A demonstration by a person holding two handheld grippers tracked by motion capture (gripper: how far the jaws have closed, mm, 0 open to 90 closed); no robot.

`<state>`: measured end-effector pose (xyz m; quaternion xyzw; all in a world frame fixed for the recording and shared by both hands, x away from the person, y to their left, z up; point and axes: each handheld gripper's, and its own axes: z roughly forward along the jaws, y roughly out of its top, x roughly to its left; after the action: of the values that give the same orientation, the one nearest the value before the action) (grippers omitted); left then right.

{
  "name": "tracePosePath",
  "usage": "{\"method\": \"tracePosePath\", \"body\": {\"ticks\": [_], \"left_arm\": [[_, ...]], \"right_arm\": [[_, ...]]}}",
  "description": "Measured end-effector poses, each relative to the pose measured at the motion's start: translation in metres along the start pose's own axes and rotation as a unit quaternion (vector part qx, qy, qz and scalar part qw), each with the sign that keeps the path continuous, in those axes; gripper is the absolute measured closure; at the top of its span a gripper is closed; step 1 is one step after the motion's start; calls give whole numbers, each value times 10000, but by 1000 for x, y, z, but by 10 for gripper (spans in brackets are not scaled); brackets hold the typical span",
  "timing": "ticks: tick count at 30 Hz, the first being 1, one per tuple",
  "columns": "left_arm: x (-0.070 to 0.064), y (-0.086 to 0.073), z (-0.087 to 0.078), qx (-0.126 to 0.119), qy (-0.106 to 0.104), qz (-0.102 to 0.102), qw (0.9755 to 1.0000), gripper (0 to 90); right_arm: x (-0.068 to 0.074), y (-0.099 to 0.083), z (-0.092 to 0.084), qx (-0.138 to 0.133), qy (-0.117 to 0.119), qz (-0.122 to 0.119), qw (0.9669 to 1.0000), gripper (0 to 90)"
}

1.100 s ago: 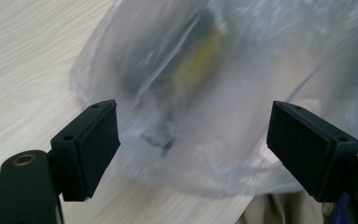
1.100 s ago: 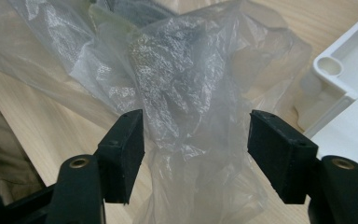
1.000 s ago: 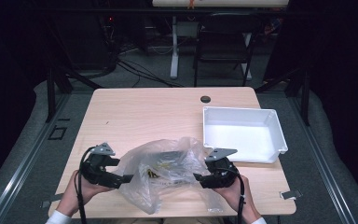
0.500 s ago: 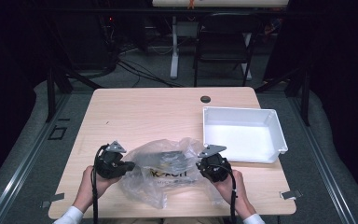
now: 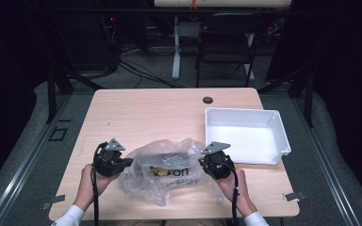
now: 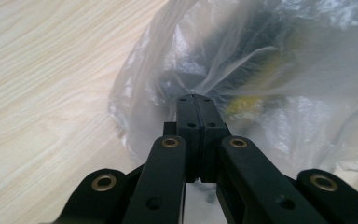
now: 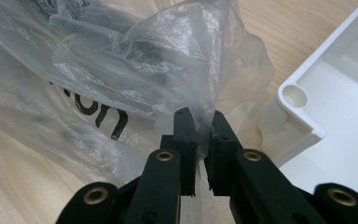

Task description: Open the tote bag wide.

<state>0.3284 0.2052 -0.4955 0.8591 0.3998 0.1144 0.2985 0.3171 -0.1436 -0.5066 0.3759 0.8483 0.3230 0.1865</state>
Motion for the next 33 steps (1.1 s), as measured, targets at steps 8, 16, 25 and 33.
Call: {"method": "tracePosePath", "body": {"ticks": [8,16,25,33], "left_arm": [[1,1,-14,-252,-823,-168,9961,446],[-31,-3,-3,351,-762,308,9960,150],[-24,-4,20,565,-192,221,9980,357],[-15,-8,21,453,-212,173,9986,715]], "right_arm": [[-1,2,3,18,46,5,10000,844],[2,-1,4,78,39,-12,10000,844],[3,-1,6,88,97,7,9999,842],[3,-1,7,68,108,21,9999,843]]}}
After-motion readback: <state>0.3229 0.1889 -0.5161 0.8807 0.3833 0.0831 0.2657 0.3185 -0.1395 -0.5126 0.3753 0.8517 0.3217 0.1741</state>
